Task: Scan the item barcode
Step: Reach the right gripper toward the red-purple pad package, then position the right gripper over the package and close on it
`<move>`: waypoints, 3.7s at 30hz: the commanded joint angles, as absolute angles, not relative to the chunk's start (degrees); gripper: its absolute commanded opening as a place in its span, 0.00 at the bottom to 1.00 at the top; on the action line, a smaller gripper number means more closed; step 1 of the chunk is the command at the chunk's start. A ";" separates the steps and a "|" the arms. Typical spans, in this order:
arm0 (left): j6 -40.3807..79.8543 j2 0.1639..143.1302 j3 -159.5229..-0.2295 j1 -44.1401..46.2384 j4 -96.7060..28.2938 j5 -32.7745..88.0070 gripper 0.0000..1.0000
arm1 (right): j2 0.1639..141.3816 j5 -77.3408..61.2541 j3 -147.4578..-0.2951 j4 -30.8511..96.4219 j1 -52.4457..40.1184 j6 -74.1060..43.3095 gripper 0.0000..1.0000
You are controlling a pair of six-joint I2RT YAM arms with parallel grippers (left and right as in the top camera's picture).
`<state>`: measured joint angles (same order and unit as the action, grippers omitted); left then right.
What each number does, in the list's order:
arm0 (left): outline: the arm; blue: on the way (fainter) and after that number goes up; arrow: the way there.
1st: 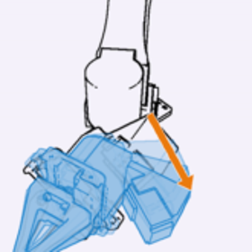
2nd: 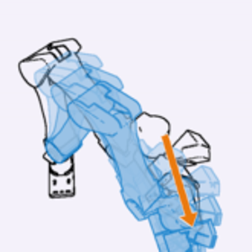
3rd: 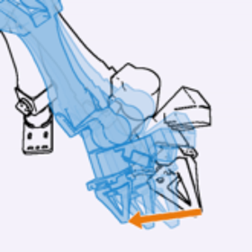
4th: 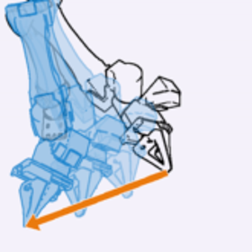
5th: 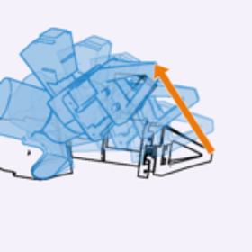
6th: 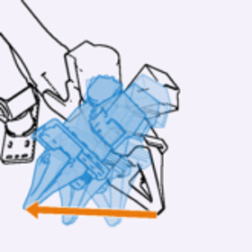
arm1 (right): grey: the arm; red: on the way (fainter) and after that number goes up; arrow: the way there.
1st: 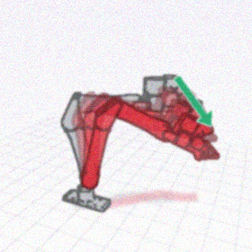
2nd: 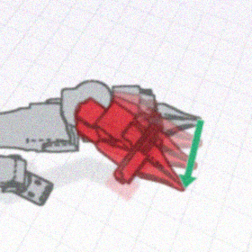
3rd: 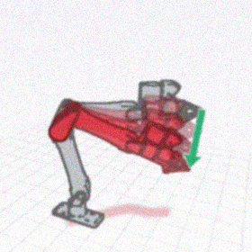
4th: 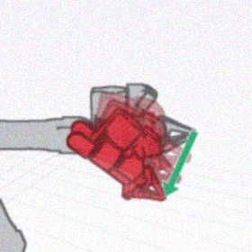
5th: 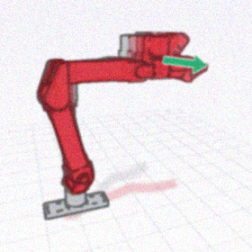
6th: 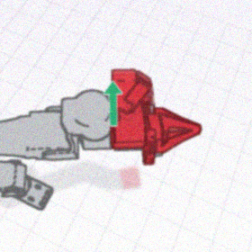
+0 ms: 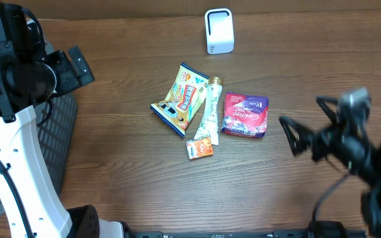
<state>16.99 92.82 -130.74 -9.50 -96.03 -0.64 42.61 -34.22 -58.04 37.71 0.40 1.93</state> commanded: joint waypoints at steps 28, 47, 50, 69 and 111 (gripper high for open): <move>17.85 93.01 -130.43 -9.74 -95.98 -0.38 1.00 | 96.88 -24.86 -63.77 33.06 -2.87 -24.75 1.00; 17.85 93.01 -130.43 -9.74 -95.98 -0.38 1.00 | 101.10 -24.03 -61.06 34.00 -6.37 -23.86 0.82; 17.85 93.01 -130.43 -9.74 -95.98 -0.38 1.00 | 102.41 -24.05 -60.71 33.43 -6.37 -24.05 0.82; 17.85 93.01 -130.43 -9.72 -95.98 -0.38 1.00 | 103.13 -16.86 -63.92 41.45 -2.59 -22.72 0.56; 17.85 93.01 -130.43 -9.74 -95.98 -0.38 1.00 | 103.81 21.04 -79.02 53.32 -29.19 -22.79 0.83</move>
